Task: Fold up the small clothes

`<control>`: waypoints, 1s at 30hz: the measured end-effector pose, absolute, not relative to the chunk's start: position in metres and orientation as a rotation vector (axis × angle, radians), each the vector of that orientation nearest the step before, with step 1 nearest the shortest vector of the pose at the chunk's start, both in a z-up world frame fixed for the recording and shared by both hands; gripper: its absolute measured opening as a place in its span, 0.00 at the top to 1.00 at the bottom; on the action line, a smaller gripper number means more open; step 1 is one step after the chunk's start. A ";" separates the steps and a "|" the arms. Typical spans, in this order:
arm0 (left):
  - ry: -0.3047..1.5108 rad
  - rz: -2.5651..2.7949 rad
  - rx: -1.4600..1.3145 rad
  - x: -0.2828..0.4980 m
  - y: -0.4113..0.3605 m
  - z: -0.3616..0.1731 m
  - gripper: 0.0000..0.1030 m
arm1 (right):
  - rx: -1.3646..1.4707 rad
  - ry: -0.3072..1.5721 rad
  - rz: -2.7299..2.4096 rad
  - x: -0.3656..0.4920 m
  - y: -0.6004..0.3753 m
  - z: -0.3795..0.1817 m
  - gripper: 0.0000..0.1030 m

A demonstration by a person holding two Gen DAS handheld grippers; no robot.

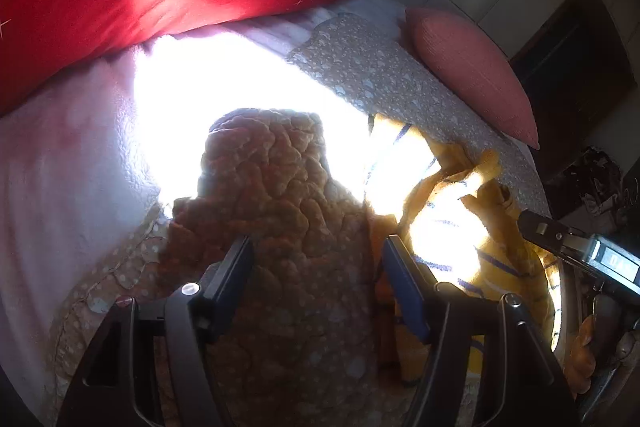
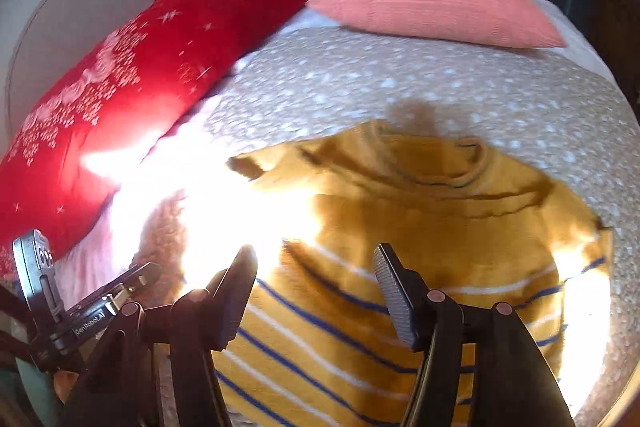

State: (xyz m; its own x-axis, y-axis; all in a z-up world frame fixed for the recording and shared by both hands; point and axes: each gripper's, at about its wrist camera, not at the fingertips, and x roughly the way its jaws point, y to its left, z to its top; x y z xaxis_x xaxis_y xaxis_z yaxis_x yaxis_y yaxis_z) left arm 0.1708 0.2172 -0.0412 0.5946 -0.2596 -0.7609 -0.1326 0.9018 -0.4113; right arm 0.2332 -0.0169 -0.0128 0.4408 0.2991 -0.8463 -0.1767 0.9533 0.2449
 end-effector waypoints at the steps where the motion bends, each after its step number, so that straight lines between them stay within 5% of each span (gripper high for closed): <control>1: 0.937 -0.072 -0.468 0.170 0.222 -0.041 0.36 | 0.108 1.099 0.307 0.239 -0.001 -0.021 0.37; 7: 0.926 -0.058 -0.553 0.169 0.255 -0.042 0.36 | 0.044 1.179 0.257 0.295 0.055 -0.062 0.42; 10: 0.917 -0.059 -0.611 0.171 0.269 -0.043 0.36 | 0.049 1.261 0.207 0.318 0.063 -0.083 0.30; 18: 0.914 -0.061 -0.687 0.177 0.284 -0.047 0.36 | -0.064 1.228 0.273 0.274 0.089 -0.052 0.26; 26: 0.909 -0.043 -0.664 0.171 0.283 -0.045 0.36 | -0.390 1.247 0.223 0.258 0.134 -0.085 0.22; 28: 0.910 -0.042 -0.682 0.171 0.287 -0.047 0.36 | -0.418 1.224 0.224 0.255 0.135 -0.087 0.23; 30: 0.915 -0.057 -0.697 0.173 0.289 -0.048 0.36 | -0.439 1.199 0.213 0.252 0.133 -0.085 0.41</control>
